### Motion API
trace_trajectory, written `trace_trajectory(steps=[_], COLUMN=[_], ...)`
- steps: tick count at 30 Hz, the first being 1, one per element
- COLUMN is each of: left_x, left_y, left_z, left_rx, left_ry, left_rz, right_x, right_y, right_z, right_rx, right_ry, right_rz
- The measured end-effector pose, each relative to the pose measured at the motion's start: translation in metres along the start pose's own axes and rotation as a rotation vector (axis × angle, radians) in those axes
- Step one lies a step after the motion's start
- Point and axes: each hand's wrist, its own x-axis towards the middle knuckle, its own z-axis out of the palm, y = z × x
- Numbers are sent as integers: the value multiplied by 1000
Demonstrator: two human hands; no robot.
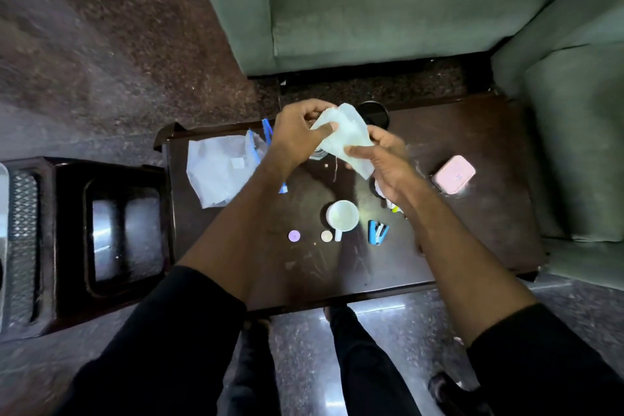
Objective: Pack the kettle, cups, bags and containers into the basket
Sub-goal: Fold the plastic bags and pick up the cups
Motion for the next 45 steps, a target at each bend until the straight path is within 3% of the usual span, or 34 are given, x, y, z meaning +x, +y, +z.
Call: trace_trajectory(steps=[3,10,14,17,22,27,32,45], left_x=[20,49,56,59,62,65,67,77], left_y=[7,23,27,18,15,18,14,16], left_z=[17,55,74,79,83,84,86,100], left_rx=[-57,-132,-142,-12,224,270,300,338], left_ry=[-73,-170,-126,-32,245,232,154,129], left_rz=[-59,-298,-384,-366,-359,-307,-278,-195], right_x=[9,24,34,40,60,82,99,103], right_y=[-9,-34,-46,-50,-48,-45,-39,-27], right_z=[-24,-68,-76,-74,-72,-50,-45,-52], right_rx=[12,27,-78,-78,-861,-1292,-1537,-1658], right_ry=[105,132,220,304,357,253,137,124], right_rz=[-24,-51,-60,-52,-366,-462,-515,-419])
